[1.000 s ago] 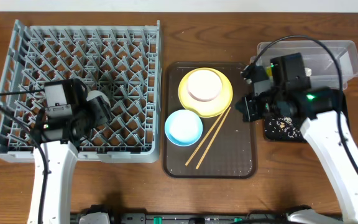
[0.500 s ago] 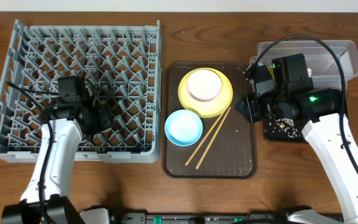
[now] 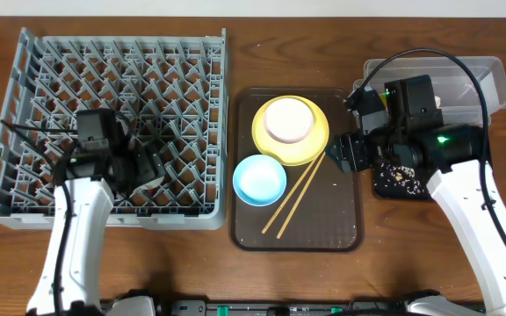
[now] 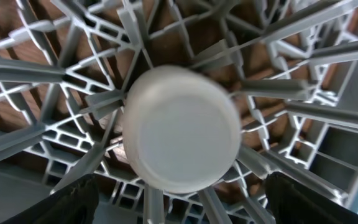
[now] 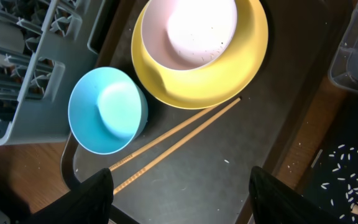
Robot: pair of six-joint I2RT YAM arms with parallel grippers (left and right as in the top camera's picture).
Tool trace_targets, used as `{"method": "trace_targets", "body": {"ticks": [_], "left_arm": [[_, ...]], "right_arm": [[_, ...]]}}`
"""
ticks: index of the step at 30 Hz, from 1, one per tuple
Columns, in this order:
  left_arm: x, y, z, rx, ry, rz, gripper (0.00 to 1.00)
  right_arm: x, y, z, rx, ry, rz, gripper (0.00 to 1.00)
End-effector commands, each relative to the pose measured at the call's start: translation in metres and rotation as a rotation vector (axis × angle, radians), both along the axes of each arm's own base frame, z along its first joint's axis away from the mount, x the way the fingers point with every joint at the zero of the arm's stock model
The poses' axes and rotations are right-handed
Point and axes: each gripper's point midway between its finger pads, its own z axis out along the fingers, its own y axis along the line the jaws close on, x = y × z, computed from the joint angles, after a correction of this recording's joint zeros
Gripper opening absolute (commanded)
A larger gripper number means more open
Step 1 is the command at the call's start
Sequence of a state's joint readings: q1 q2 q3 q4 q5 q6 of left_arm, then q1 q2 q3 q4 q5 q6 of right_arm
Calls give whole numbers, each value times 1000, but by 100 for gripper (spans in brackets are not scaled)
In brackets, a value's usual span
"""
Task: Sort waste into correct bins and load items into the dishwasher rack
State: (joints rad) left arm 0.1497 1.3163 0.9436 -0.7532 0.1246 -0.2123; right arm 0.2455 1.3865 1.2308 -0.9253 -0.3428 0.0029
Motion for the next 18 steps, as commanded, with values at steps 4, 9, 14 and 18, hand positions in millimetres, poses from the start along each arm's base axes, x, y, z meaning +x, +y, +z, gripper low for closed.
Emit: {"method": "trace_targets", "body": {"ticks": [4,9,14,18], "left_arm": [[4,-14,38,-58,-134,-35,90],[9,-41,64,-189,-245,-113,91],[6,-47,68,-221,-251,-130,91],[-3,-49,62,-230,-206,-125,90]], "right_arm": [[4,0,5,4,-21,2,68],[6,1,6,7,-30,2,68],[14,3,11,17,-69,1,59],[33,11,21,41,-154,6,57]]}}
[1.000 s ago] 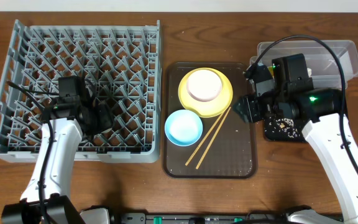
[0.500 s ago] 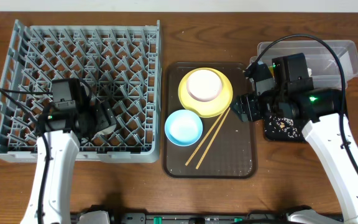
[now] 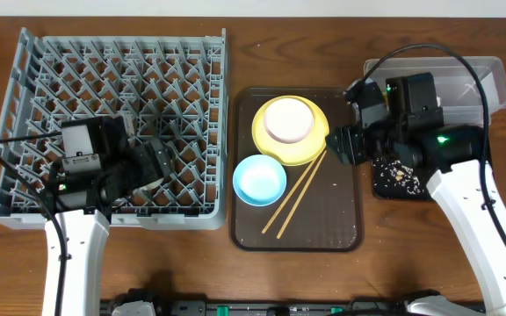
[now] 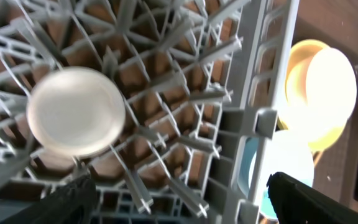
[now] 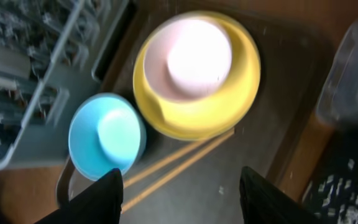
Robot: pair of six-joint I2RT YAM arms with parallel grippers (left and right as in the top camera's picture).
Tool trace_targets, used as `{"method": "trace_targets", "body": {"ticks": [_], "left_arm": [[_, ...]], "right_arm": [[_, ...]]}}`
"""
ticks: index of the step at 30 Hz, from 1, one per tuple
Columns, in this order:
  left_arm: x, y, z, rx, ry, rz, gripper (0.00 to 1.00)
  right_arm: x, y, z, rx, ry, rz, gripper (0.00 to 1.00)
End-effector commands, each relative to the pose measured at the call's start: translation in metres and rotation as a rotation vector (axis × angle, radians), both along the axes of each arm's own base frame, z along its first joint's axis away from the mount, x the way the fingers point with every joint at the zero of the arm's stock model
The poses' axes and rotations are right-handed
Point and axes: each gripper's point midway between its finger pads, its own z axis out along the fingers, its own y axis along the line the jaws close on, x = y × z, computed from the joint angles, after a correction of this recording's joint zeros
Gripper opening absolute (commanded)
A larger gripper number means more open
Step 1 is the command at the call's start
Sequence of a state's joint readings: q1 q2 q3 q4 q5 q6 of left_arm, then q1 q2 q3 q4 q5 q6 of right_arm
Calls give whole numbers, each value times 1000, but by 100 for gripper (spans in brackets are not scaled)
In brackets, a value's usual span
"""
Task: Sort waste into correct bins and load items into the dishwasher rack
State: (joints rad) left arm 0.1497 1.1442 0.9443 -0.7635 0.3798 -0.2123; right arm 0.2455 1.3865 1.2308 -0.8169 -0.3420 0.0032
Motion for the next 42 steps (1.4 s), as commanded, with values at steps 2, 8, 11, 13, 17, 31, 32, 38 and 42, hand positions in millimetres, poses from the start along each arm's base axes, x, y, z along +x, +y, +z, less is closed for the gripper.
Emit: {"method": "trace_targets", "body": {"ticks": [2,8,11,13,17,31,32,38,42], "left_arm": [[-3,-9,8,-26,0,-31,90],[-5,-38,8,-10,-9,-144,88],[-5,-56,8,32,-26,-213,88],[-6,-69,8,76,-40,-261,88],[-8,-98,8,160,-77,-361,88],[2,-214,-26,235,-84,-632,87],[1,-221,-31,237,-79,-647,85],[-6,-243,-70,266,-11,-715,76],[-11,-244,-93,285,54,-725,67]], "right_arm": [[20,12,10,35,-72,-2,57],[24,12,5,42,-55,-27,51],[20,-2,-1,-10,-27,-71,54],[14,-18,-7,-59,4,-115,55],[2,-51,-12,-123,62,-199,57],[-25,-121,-17,-156,189,-399,61],[-26,-123,-17,-156,193,-404,61],[-27,-123,-17,-157,197,-405,62],[-27,-123,-17,-157,198,-405,62]]}}
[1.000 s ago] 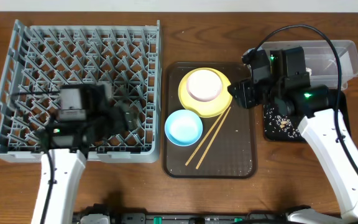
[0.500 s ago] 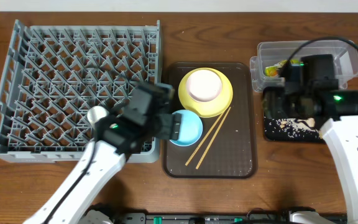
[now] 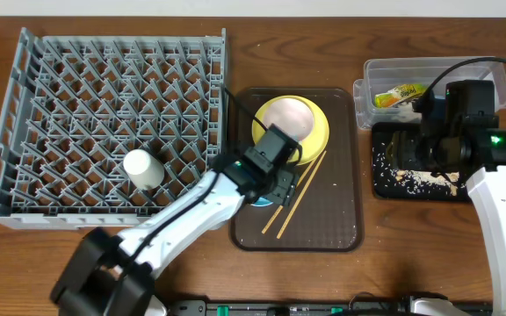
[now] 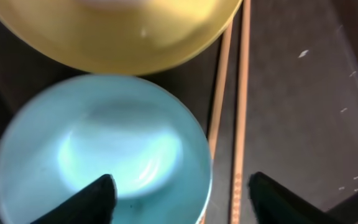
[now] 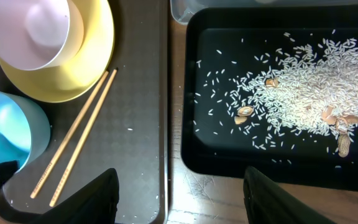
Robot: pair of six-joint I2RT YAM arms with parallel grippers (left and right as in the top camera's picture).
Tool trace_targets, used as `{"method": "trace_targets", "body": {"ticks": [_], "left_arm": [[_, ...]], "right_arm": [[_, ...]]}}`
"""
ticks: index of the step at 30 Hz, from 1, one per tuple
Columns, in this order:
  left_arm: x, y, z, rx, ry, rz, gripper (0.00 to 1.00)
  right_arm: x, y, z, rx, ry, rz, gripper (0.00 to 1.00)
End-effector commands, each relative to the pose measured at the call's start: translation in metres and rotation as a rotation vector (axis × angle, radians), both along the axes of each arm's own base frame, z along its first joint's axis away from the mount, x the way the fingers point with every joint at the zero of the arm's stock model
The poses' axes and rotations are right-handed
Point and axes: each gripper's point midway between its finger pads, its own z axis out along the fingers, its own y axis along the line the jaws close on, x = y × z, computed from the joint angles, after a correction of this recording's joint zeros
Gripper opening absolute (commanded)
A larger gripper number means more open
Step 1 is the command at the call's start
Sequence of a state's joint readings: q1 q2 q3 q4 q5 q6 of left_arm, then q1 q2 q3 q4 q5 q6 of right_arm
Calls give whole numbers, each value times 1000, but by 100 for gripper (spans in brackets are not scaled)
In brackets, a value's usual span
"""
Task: Sort waste into correct bins and load items into the dishwasher rack
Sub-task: 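Reach the left gripper to the light-blue bowl and grasp it, then carry the light-blue bowl into the dish rack with the left gripper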
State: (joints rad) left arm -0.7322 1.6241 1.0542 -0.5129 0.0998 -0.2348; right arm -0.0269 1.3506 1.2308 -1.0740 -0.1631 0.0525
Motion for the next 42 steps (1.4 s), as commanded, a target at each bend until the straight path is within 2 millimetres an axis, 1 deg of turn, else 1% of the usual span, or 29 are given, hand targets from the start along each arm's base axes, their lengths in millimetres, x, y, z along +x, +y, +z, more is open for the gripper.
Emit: {"method": "trace_targets", "body": {"ticks": [1,2,4,7,9,10,14,16,19,23,24,26,36,38,42], "left_arm": [[5,-4,-10,22,12,12,65],[3,-4,-16,35,26,9,61],[1,-4,-26,52,45,5,57],[-4,-6,-38,76,70,-7,53],[-7,-8,-42,85,78,-17,50],[-9,-9,-43,87,80,-22,48],[-13,-11,-45,93,84,-35,32],[-13,-12,-45,92,83,-35,27],[-13,-11,-42,89,81,-34,23],[-10,-14,-25,56,46,-34,19],[-9,-15,-19,45,35,-35,12],[-7,-17,-8,23,12,-34,6],[-5,-19,42,-73,-86,-34,6],[-3,-18,59,-106,-121,-28,6],[9,-9,104,-204,-201,9,6]], "right_arm": [[1,-1,7,0,-21,-7,62],[1,-1,7,0,-21,-7,62],[1,-1,7,0,-21,-7,62],[1,-1,7,0,-21,-7,62],[1,-1,7,0,-20,-7,62],[1,-1,7,0,-18,-6,62],[-1,-1,6,0,-10,-7,62],[-2,0,6,0,-6,-7,62],[-3,-1,5,0,-3,-7,62],[-3,-1,5,0,-3,-7,62],[-3,-1,5,0,-3,-7,62],[-3,-1,5,0,-3,-7,62],[-3,-1,5,0,-1,-7,61],[-3,-1,5,0,-1,-7,61],[-3,-1,5,-2,-2,-3,62]]}}
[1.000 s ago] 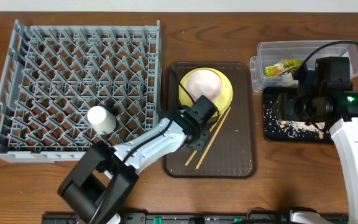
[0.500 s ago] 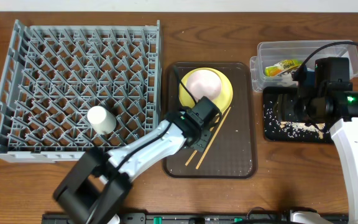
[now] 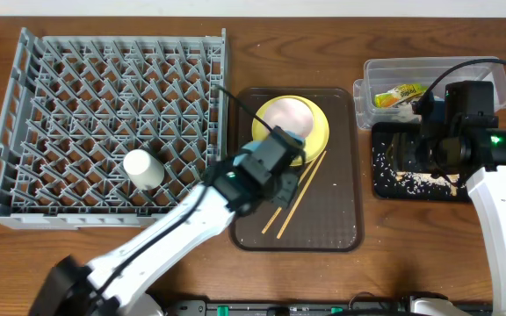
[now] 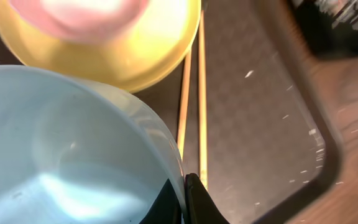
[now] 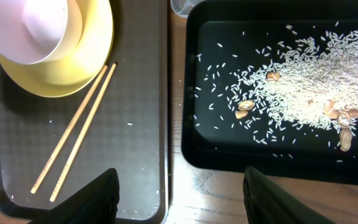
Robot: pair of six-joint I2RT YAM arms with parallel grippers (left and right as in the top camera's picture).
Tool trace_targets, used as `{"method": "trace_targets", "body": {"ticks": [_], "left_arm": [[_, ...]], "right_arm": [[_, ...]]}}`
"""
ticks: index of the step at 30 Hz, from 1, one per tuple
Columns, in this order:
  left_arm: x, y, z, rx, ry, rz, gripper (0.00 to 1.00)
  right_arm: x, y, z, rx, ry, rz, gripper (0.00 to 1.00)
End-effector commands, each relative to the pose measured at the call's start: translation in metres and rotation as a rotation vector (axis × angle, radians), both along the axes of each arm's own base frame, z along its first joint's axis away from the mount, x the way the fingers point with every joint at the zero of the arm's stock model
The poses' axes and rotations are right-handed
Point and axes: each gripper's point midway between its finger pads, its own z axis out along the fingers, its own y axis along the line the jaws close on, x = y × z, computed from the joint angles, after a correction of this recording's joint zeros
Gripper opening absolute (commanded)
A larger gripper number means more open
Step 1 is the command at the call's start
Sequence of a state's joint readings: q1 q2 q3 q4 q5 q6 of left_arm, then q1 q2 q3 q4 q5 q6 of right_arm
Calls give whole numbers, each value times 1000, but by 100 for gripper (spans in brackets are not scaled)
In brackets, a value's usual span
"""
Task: Sort waste into correct bins and load items into the dishwasher rack
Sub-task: 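Carry the light-blue bowl into the dish rack with the left gripper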
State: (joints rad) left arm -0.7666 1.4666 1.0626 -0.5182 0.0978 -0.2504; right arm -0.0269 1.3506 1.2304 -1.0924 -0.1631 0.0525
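My left gripper (image 4: 184,198) is shut on the rim of the light blue bowl (image 4: 73,162), one finger inside and one outside. The bowl fills the left wrist view, partly overlapping the yellow plate (image 4: 135,56). In the overhead view my left arm (image 3: 262,171) hides it. A pink bowl (image 3: 284,118) sits on the yellow plate (image 3: 316,132), with two chopsticks (image 3: 297,189) beside it on the brown tray (image 3: 341,219). A white cup (image 3: 140,168) stands upside down in the grey rack (image 3: 25,105). My right gripper (image 5: 179,186) is open over the gap between tray and black bin.
A black bin (image 3: 411,184) holds spilled rice and shell bits (image 5: 309,99). Behind it, a clear bin (image 3: 490,70) holds a yellow wrapper (image 3: 398,92). The rack takes up the table's left half, with bare wood along the front edge.
My left gripper was open just above the blue bowl on the tray; it is now shut on the rim. The bowl no longer shows in the right wrist view. The right arm has barely shifted.
My left gripper was open over the white cup in the rack while the right hovered over the tray. The left then stood farther from the cup, which stayed in the rack. Later the left was over the blue bowl and the right beside the black bin. Now the left grips the bowl.
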Motion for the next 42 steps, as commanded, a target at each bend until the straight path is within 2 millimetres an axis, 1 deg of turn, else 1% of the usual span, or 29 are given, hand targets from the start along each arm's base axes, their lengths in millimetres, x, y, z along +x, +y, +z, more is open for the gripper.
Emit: {"method": "trace_targets", "body": {"ticks": [1,4,6,7,10,12,15,19,22,25,29,33,37,42], "left_arm": [[20,6,60,-132,-99,34,6],[33,19,98,-249,-131,30,6],[47,34,123,-331,-143,53,6],[54,42,134,-371,-145,63,6],[73,61,156,-510,-144,56,6],[81,73,163,-595,-130,36,6],[97,94,168,-719,-90,28,6],[115,117,174,-918,-23,-41,6],[137,137,168,-1021,31,-38,6],[165,159,151,-1079,81,40,6],[187,177,134,-1125,104,75,6],[201,187,113,-1141,121,109,6],[210,195,87,-1150,162,165,6],[220,208,64,-1152,176,238,6]], "right_arm": [[1,-1,7,-2,-20,-3,62],[1,-1,7,-2,-20,-3,62],[1,-1,7,-2,-20,-3,62],[1,-1,7,-2,-20,-3,62],[1,-1,7,-2,-19,-3,62],[1,-1,7,-2,-18,-3,62],[1,-1,7,-2,-18,-3,62],[1,-1,7,-2,-18,-3,62],[1,-1,7,-2,-18,-3,62],[0,-1,7,-2,-18,-3,62],[0,-1,7,-2,-18,-3,62],[0,0,7,-1,-18,-2,61],[0,0,7,-1,-18,-2,62],[-2,0,6,-1,-9,-2,61]]}}
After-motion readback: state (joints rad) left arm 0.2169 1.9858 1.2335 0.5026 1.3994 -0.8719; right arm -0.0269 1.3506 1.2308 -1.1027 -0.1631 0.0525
